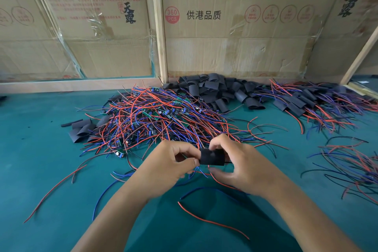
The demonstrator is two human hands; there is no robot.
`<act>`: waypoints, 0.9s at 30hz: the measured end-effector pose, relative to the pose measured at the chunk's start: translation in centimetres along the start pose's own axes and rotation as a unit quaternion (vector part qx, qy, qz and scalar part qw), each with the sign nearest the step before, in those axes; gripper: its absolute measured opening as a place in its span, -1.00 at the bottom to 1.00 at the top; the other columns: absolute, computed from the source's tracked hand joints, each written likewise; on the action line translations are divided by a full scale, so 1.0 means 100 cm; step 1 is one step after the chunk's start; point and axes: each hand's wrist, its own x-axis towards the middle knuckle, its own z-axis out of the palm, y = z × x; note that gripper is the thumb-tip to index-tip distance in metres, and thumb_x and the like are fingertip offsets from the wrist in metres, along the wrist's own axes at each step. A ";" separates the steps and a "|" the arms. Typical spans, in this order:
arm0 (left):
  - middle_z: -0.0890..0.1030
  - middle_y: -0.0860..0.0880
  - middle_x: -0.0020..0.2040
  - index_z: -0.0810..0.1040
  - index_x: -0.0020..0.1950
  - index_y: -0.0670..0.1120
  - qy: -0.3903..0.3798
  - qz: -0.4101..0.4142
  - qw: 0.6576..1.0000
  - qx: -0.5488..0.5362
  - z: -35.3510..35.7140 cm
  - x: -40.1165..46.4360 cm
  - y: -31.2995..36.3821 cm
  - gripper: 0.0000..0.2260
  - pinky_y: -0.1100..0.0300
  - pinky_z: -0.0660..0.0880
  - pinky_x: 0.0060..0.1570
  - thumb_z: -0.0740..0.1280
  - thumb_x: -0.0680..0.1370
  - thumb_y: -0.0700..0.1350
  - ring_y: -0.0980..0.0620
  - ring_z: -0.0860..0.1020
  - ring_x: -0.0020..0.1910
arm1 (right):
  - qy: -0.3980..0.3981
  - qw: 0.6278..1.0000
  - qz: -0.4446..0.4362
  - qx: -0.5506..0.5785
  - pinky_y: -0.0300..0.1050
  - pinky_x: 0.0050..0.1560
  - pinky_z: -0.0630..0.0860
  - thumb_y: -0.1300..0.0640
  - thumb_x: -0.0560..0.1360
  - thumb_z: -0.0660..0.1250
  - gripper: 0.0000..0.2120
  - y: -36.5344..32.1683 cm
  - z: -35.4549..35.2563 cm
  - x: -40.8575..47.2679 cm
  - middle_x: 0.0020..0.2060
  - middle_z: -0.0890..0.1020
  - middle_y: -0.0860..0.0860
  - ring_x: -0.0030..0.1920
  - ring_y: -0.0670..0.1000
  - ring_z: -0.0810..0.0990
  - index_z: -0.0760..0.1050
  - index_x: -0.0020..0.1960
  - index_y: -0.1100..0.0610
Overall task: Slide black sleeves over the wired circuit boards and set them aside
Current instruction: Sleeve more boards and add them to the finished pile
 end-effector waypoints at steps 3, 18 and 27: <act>0.59 0.03 -0.35 0.68 -0.10 0.07 -0.029 0.017 0.999 0.015 0.001 0.000 0.001 -0.81 0.14 0.39 -0.26 0.39 0.55 -0.23 0.08 0.46 -0.35 | 0.007 1.000 -0.013 -0.018 -0.12 -0.17 0.45 -0.05 0.40 0.30 -0.75 0.000 0.000 0.000 -0.15 0.49 -0.26 -0.22 -0.16 0.41 0.32 0.04 -0.12; 0.40 -0.05 -0.37 0.55 0.02 -0.14 -0.063 -0.039 0.922 -0.380 0.021 0.015 -0.021 -0.68 0.22 0.34 -0.45 0.27 0.60 0.12 0.04 0.31 -0.46 | 0.178 0.982 0.009 -0.062 -0.17 -0.24 0.49 0.13 0.51 0.46 -0.85 0.032 -0.026 -0.004 -0.23 0.55 -0.19 -0.32 -0.10 0.51 0.55 0.05 0.06; 0.14 0.07 -0.40 0.55 0.02 -0.06 -0.261 -0.089 0.869 -0.412 0.013 0.033 -0.041 -0.72 0.29 0.13 -0.48 0.31 0.59 0.16 0.13 0.08 -0.47 | 0.206 0.946 0.114 -0.220 0.05 -0.13 0.53 0.11 0.51 0.45 -0.79 0.100 -0.125 0.040 -0.18 0.69 0.22 -0.15 0.23 0.66 0.56 0.06 0.21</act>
